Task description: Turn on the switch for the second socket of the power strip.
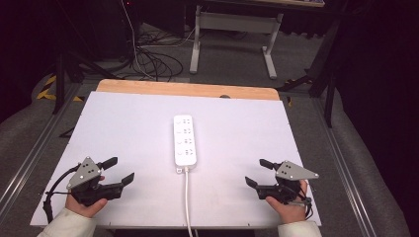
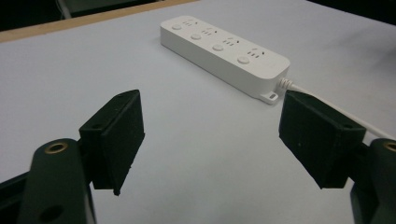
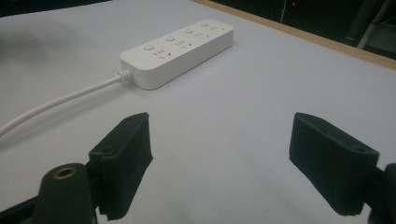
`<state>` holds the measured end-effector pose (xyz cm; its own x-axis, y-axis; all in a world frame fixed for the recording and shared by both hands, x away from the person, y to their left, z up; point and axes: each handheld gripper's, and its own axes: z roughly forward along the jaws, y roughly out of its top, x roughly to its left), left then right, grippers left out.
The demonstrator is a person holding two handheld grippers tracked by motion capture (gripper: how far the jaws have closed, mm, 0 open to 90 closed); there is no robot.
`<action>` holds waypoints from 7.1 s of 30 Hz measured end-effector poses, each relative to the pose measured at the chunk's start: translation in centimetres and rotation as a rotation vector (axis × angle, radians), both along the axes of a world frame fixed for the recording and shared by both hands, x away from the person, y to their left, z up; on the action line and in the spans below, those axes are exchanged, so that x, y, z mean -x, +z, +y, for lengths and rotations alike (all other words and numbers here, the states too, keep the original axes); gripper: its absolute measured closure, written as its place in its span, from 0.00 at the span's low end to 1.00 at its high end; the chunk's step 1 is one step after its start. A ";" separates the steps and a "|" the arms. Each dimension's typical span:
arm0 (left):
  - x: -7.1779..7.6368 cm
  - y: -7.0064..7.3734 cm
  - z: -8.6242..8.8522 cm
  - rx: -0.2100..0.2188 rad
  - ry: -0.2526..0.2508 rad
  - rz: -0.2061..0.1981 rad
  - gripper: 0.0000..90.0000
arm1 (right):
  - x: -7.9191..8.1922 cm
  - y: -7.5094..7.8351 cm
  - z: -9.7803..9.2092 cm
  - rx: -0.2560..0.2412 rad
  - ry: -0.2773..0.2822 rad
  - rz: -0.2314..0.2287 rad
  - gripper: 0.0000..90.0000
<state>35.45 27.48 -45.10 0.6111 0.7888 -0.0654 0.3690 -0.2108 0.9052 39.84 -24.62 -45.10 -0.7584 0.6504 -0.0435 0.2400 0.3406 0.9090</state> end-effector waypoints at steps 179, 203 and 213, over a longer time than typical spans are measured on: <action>-16.8 0.0 -14.9 -0.363 -0.076 0.269 1.00 | -0.3 -0.8 0.4 0.033 0.014 0.032 0.23; -16.8 0.1 -15.5 -0.418 -0.073 0.277 1.00 | -0.3 -0.8 0.3 0.028 0.010 0.034 0.23; -16.1 1.7 -15.2 -0.364 -0.087 0.234 1.00 | -0.4 -0.8 0.2 0.023 0.009 0.038 0.23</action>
